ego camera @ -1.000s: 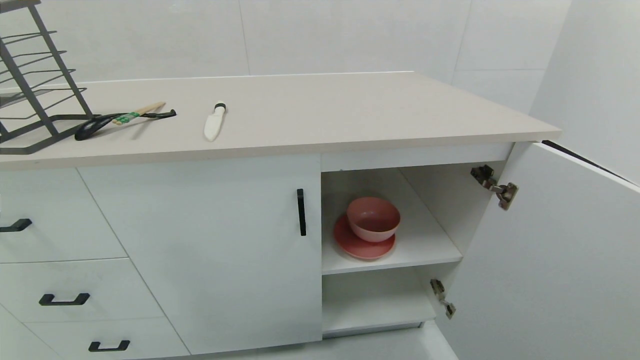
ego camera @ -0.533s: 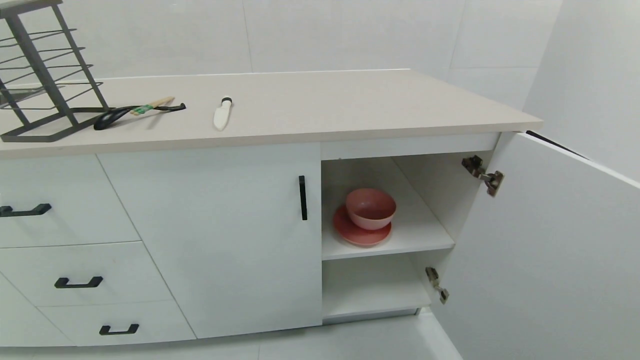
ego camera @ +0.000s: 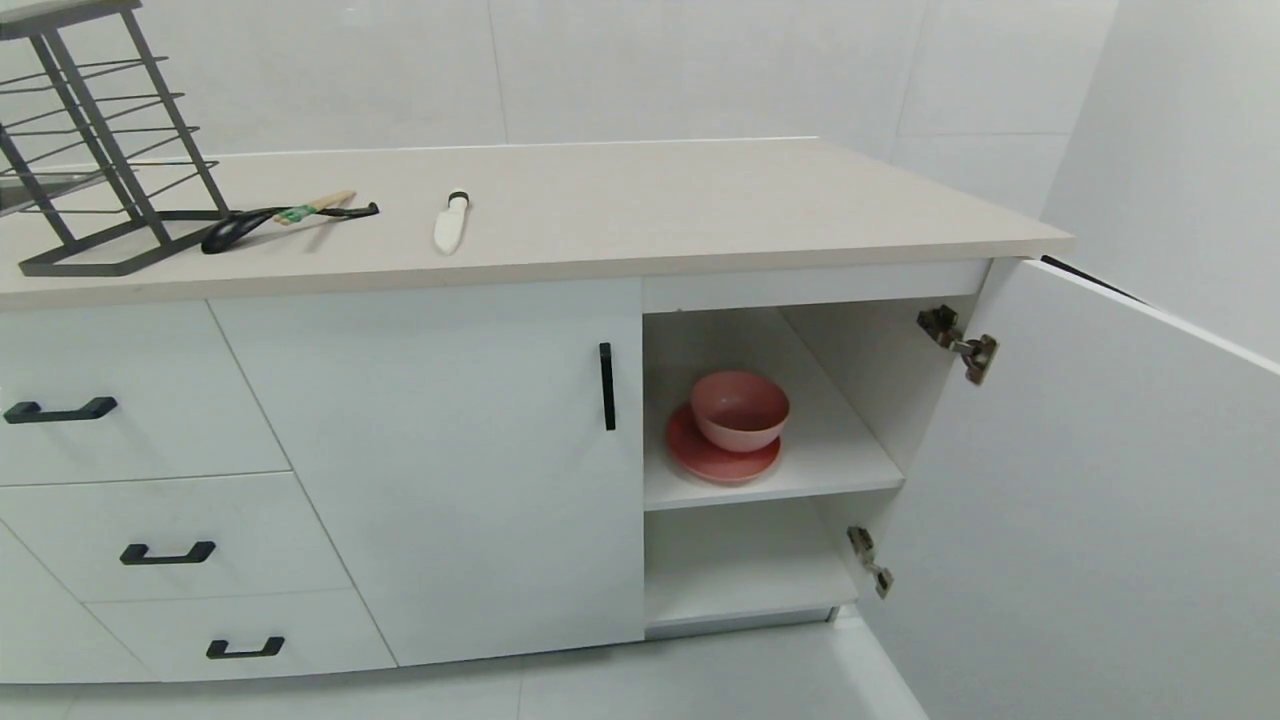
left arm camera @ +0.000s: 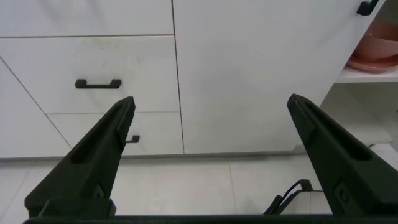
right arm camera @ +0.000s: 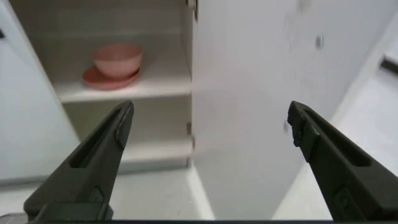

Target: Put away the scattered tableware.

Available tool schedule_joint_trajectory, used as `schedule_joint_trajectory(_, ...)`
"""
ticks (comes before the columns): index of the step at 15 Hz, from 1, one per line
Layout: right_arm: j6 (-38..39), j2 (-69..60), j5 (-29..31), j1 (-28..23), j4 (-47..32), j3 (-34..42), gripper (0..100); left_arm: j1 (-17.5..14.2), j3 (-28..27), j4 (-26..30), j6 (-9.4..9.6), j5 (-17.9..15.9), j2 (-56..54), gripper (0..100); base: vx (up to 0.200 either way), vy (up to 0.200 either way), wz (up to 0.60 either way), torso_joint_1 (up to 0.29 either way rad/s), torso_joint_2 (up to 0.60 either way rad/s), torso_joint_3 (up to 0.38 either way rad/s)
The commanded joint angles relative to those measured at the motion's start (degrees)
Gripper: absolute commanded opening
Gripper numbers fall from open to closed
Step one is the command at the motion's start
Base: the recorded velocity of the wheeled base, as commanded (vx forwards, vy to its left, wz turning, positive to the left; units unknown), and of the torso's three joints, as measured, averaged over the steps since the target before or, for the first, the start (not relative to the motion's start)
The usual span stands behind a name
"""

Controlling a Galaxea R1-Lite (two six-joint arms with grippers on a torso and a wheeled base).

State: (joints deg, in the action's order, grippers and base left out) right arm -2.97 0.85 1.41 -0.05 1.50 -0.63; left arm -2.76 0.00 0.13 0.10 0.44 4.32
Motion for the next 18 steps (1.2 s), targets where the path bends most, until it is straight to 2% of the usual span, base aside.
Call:
schedule_joint_trajectory(1,1.04,0.11,-0.10,-0.04,-0.97,0.63,100,-0.06,0.00,-0.05,-0.01,0.00,0.17,100,-0.200,0.000,0.00,0.012,0.00,-0.002)
schedule_joint_trajectory(7,2.45,0.11,-0.01,-0.04,-1.76,0.55,100,0.12,0.00,-0.13,-0.10,-0.35,0.08,100,-0.200,0.000,0.00,0.002,0.00,0.001)
schedule_joint_trajectory(17,2.71,0.11,-0.01,-0.04,-1.76,0.55,100,0.12,0.00,-0.13,-0.54,-0.70,0.08,100,0.000,-0.200,0.00,0.000,0.00,0.004)
schedule_joint_trajectory(18,2.80,0.11,-0.01,-0.04,-1.76,0.55,0,0.12,0.00,-0.13,-0.54,-0.79,0.08,100,0.000,-0.200,0.00,0.002,0.00,0.007)
